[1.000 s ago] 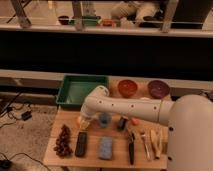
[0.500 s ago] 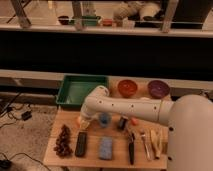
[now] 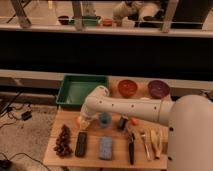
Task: Place apple in paper cup
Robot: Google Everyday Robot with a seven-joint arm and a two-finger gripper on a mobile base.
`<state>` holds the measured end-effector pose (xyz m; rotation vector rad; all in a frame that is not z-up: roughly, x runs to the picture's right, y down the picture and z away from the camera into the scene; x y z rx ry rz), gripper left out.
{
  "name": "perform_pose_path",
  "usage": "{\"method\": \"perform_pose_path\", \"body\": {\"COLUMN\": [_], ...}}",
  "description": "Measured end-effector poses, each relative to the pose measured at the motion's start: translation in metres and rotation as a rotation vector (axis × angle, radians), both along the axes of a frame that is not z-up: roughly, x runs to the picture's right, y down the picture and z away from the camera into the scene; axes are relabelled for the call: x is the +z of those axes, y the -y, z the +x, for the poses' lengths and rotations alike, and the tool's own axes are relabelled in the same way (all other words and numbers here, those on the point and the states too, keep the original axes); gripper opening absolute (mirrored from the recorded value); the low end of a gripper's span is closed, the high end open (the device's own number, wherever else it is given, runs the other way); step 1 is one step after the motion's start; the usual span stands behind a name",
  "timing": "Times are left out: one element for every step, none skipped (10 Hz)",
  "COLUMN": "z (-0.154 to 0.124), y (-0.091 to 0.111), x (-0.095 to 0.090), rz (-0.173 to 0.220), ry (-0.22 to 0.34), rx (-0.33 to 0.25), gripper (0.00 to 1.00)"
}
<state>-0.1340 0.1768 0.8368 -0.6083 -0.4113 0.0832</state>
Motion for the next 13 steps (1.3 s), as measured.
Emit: {"method": "perform_pose_path", "body": {"z": [-0.0001,0.0001,0.0005,0.0008,0.0008,0.0008,0.0008,0.0008,0.0008,0.0007,0.0008,0.0012,0.0049], "y": [-0.0011,-0.001,-0.0008,-0.0007,-0.001,-0.0009,-0.0008,-0.0009,-0.0009,-0.0008,-0.0008,-0.0001,0.0004], "x": [0.0006,0.0005,0.0002,-0.0005,-0.0005,-0.0006,-0.0006,-0.0006,-0.0006,-0.0006,-0.0006,-0.0015,-0.007], "rz": [-0.002,-0.002,-0.003,-0.003,-0.003,-0.003,-0.003,-0.003,-0.003,-0.003,-0.003,-0.002,0.004], "ry": [0.0,0.0,0.0,0.0,0.0,0.0,0.0,0.0,0.0,0.0,0.0,0.001,0.015], "rx": [0.001,0.001,0.001,0.0,0.0,0.0,0.0,0.0,0.0,0.0,0.0,0.001,0.008], "gripper": [0.04,0.04,0.04,0.04,0.04,0.04,0.04,0.04,0.04,0.04,0.04,0.04,0.04]}}
